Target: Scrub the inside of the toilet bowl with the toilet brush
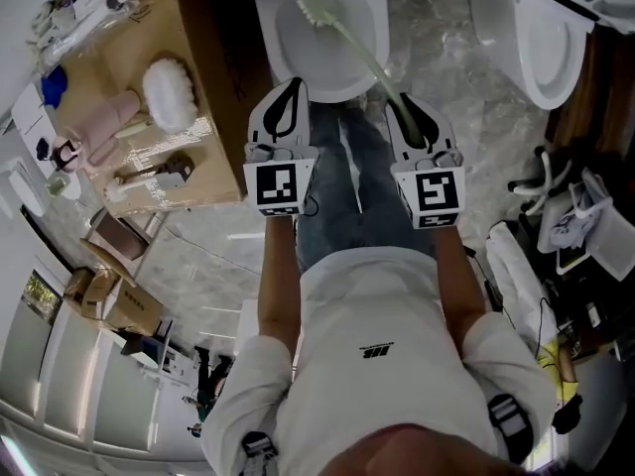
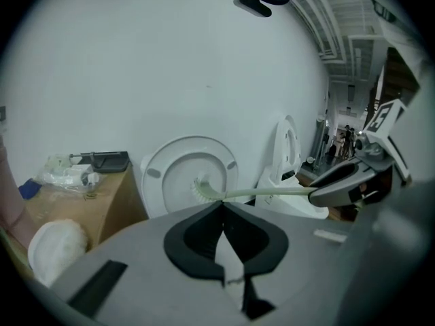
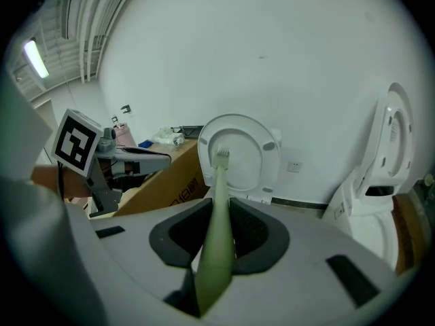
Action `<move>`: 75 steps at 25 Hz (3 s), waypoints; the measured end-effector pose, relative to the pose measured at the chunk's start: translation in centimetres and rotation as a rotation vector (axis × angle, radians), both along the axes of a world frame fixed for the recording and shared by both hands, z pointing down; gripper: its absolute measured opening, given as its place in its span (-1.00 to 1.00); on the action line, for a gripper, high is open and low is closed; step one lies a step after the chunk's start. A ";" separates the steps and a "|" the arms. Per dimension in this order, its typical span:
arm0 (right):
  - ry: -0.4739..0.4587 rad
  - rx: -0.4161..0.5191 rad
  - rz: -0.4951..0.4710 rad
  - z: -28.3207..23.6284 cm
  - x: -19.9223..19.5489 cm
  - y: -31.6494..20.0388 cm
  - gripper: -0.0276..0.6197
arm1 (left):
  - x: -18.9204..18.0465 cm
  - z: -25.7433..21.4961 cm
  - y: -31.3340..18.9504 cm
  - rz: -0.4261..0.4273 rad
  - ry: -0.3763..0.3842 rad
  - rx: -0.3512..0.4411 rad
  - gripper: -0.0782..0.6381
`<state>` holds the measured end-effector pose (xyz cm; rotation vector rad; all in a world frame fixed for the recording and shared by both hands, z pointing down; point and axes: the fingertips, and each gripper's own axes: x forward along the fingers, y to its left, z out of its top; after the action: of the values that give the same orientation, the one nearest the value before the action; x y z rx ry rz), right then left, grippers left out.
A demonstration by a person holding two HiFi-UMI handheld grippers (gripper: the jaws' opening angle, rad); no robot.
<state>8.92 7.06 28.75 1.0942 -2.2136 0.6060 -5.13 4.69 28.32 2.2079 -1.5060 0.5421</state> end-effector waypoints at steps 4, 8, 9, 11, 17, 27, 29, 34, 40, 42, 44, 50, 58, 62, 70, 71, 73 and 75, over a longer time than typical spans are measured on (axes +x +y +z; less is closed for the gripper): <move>0.011 -0.028 0.002 2.7 -0.3 0.1 -0.69 | -0.1 2.8 -0.3 0.013 0.006 -0.022 -0.76; 0.021 -0.053 0.013 5.4 -0.6 0.2 -0.69 | -0.1 5.5 -0.5 0.035 0.009 -0.039 -0.75; 0.023 -0.059 0.017 6.1 -0.7 0.2 -0.69 | -0.1 6.1 -0.5 0.039 0.011 -0.044 -0.75; 0.026 -0.069 0.024 7.4 -0.8 0.1 -0.69 | 0.0 7.3 -0.5 0.047 0.015 -0.054 -0.75; 0.033 -0.115 0.033 11.3 -1.1 0.2 -0.69 | 0.5 10.9 0.0 0.078 0.011 -0.091 -0.75; 0.060 -0.168 0.029 16.9 -1.1 0.1 -0.69 | 1.1 16.8 1.5 0.088 0.023 -0.169 -0.76; 0.065 -0.186 0.030 18.0 -1.2 0.1 -0.69 | 1.1 17.8 1.8 0.090 0.023 -0.185 -0.75; 0.087 -0.240 0.021 21.0 -1.9 0.5 -0.69 | 0.7 20.4 2.5 0.095 0.031 -0.231 -0.75; 0.116 -0.312 0.025 24.9 -2.7 0.6 -0.70 | 0.6 23.0 3.0 0.119 0.036 -0.281 -0.76; 0.127 -0.338 0.022 26.1 -2.9 0.7 -0.70 | 0.4 23.5 3.0 0.125 0.038 -0.289 -0.75; 0.133 -0.363 0.016 27.1 -3.4 1.0 -0.70 | 0.2 24.0 3.0 0.127 0.042 -0.296 -0.76; 0.150 -0.414 0.001 29.6 -4.3 1.9 -0.70 | -0.3 25.0 3.0 0.134 0.049 -0.314 -0.76; 0.155 -0.497 -0.022 32.6 -6.2 3.4 -0.70 | -0.8 25.7 3.2 0.148 0.051 -0.331 -0.75; 0.151 -0.547 -0.027 33.5 -7.0 4.6 -0.70 | -1.0 25.9 3.4 0.154 0.053 -0.337 -0.76; 0.150 -0.600 -0.021 34.2 -6.9 5.7 -0.70 | -0.9 26.2 3.8 0.162 0.060 -0.345 -0.75; 0.149 -0.604 -0.022 34.3 -6.9 5.8 -0.69 | -0.9 26.3 3.9 0.161 0.061 -0.347 -0.76; 0.144 -0.613 -0.025 34.2 -6.9 5.9 -0.70 | -0.8 26.3 3.9 0.161 0.063 -0.347 -0.75; 0.146 -0.629 -0.031 34.1 -6.8 6.2 -0.69 | -0.8 26.3 3.9 0.162 0.063 -0.348 -0.76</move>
<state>2.08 13.28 62.88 0.7406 -1.7242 1.0755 -5.93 8.62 54.64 2.0602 -1.1098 0.7185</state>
